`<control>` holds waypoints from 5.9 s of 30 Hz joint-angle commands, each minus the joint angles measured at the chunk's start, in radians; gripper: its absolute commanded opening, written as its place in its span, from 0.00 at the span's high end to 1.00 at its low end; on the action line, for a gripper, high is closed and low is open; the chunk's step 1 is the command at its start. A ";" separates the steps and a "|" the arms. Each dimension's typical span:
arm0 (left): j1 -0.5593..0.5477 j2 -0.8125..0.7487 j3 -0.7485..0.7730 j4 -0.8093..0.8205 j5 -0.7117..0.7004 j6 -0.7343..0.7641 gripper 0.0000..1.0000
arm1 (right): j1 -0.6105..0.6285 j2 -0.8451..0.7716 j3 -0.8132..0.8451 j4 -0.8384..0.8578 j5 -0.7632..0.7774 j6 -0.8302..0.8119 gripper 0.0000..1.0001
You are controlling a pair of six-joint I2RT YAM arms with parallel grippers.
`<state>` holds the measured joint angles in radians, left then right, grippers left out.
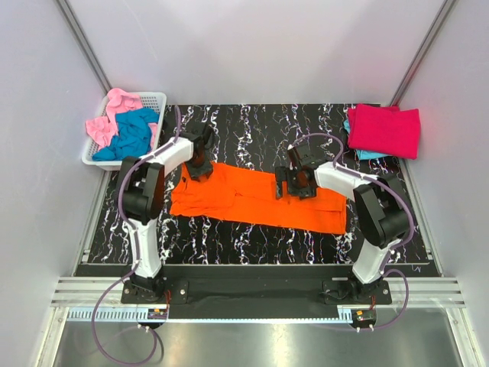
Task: Fold and stack the t-shirts
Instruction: Fold the tshirt
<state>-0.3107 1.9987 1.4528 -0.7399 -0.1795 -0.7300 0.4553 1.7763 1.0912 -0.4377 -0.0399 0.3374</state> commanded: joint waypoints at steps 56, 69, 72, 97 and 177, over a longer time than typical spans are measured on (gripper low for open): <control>0.076 -0.017 0.186 0.871 0.425 0.095 0.37 | 0.313 -0.328 0.018 -0.070 -0.036 0.170 0.00; -0.054 -0.627 -0.319 0.413 0.028 0.023 0.37 | -0.015 0.075 0.537 -0.108 -0.059 -0.107 0.03; -0.091 -0.701 -0.387 0.399 0.072 0.030 0.37 | -0.023 0.300 0.749 -0.133 -0.241 -0.202 0.10; -0.337 -0.408 -0.490 0.468 0.471 -0.012 0.38 | -0.026 0.894 1.380 -0.090 -0.704 -0.166 0.17; -0.432 -1.037 -0.942 0.301 -0.019 -0.290 0.35 | 0.229 -0.316 -0.190 0.163 0.034 0.146 0.16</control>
<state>-0.7448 0.9699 0.5465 -0.5171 -0.2379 -0.9733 0.6224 1.5440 0.9848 -0.2859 -0.1509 0.3973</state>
